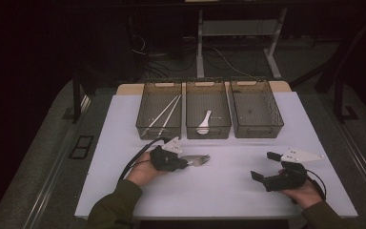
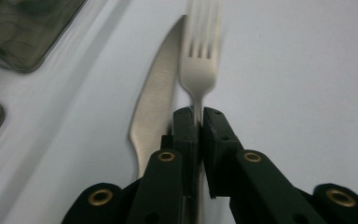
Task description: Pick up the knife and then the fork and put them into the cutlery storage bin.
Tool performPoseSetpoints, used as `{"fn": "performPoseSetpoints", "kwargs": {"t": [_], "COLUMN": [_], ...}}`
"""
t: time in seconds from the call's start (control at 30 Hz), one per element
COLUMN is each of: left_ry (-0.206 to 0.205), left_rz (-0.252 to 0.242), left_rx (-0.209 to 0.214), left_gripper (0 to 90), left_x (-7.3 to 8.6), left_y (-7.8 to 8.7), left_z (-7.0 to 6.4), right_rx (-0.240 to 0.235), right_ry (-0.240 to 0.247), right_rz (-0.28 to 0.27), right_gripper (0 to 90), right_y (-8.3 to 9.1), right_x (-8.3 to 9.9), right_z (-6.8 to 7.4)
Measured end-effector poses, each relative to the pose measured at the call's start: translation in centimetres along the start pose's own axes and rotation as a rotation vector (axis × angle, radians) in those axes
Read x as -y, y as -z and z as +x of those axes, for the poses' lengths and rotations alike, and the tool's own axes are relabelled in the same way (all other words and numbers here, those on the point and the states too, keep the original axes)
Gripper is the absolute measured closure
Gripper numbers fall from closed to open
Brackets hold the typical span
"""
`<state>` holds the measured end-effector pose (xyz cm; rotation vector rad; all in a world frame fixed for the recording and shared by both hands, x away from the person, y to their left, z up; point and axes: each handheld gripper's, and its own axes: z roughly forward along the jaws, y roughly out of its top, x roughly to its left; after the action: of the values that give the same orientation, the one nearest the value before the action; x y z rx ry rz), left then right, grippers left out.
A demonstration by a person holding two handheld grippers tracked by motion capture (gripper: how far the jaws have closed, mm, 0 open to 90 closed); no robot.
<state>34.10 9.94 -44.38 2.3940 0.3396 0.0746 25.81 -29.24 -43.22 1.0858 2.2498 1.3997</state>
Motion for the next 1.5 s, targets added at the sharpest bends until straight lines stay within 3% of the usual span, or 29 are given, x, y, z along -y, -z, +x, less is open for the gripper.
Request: {"fn": "performPoseSetpoints", "kwargs": {"t": [0.27, 0.47, 0.6, 0.87, 1.27, 1.5], "left_ry": [0.015, 0.059, 0.068, 0.058, 0.011, -0.011], "left_rz": [0.006, -0.054, -0.090, -0.132, -0.196, -0.202], "left_rx": [-0.005, -0.040, -0.077, -0.129, -0.170, -0.192], "left_gripper": [84.6, 84.5, 84.5, 84.5, 84.5, 84.5], "left_x": [-0.2, -1.5, -2.7, -5.0, -6.3, -6.5], "left_y": [0.3, 1.3, 1.8, 1.6, 1.5, 1.6], "left_z": [-0.6, -1.4, -2.2, -3.7, -5.1, -5.4], "right_rx": [-0.002, -0.047, -0.084, -0.187, -0.261, -0.310], "right_ry": [-0.001, -0.047, -0.064, -0.108, -0.182, -0.203], "right_rz": [0.002, 0.003, 0.002, -0.012, -0.022, -0.003], "right_gripper": [0.6, 4.5, 7.1, 29.0, 46.8, 60.6], "right_y": [0.0, -0.4, -1.5, -4.4, -6.6, -7.8], "right_x": [0.0, -0.7, -2.2, -4.7, -6.7, -7.2], "right_z": [-0.1, 0.1, 0.6, 1.9, 1.8, 1.8]}}
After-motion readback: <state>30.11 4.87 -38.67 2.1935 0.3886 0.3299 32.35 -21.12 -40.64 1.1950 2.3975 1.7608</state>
